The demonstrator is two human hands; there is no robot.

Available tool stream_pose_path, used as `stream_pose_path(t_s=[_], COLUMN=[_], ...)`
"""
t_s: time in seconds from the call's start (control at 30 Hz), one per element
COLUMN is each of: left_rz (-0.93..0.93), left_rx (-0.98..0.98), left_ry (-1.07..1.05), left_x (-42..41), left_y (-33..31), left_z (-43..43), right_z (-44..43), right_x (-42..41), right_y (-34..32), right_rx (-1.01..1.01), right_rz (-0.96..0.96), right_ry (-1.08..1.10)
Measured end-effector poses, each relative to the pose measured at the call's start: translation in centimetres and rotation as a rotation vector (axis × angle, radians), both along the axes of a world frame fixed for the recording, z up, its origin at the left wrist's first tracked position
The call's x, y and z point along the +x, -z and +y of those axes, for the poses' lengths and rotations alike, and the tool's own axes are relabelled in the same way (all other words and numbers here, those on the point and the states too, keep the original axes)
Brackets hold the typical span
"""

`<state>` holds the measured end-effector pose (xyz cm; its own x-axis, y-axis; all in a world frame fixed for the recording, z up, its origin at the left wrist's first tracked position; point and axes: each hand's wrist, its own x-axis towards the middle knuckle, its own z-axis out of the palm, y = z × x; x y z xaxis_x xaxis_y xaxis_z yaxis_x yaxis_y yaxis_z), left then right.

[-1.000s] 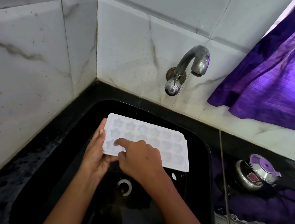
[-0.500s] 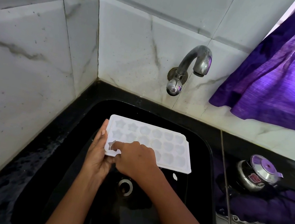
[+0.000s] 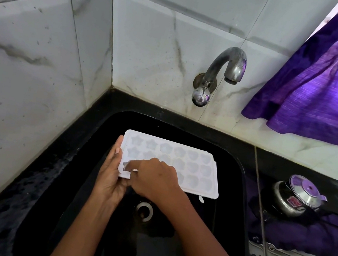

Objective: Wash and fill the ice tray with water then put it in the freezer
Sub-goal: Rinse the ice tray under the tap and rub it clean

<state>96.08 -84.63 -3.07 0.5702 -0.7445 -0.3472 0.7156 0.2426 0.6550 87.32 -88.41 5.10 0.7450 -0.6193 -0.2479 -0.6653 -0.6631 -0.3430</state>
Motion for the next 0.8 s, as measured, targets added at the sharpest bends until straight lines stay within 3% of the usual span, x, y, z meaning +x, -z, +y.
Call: stream_pose_path(t_s=[0.17,0.23,0.3,0.37,0.43,0.53,0.73,0.8], left_rz=[0.018,-0.008,-0.019,0.011,0.004,-0.06,-0.083,-0.166], left_rx=[-0.01,0.006,0.0,0.007,0.022,0.025,0.048,0.104], left_ry=[0.006,0.034,0.063,0.068,0.093,0.135,0.183,0.212], left_x=[0.0,0.2,0.3,0.6,0.8,1.0,1.1,1.3], left_y=[-0.1,0.1,0.3,0.6,1.1,1.4,2.0,2.2], left_z=[0.0,0.1,0.1,0.0,-0.1,-0.2,0.6,0.8], right_z=[-2.9,-4.6,-5.8,-6.4,-6.5,-6.1,-6.2,-6.3], right_x=[-3.1,-5.5,-8.0,-9.9,-11.2,-12.3,-12.4,-12.5], right_y=[-0.1,0.7,1.8,3.2,4.6,5.9,7.1,7.4], right_rx=[0.014,-0.163,-0.187,0.044,0.354,0.599,0.548,0.531], right_rz=[-0.389,-0.36,-0.247,-0.308,-0.529,-0.772,-0.883,-0.905], right_ry=[0.347,0.513,0.692,0.869,1.014,1.033,1.024,1.016])
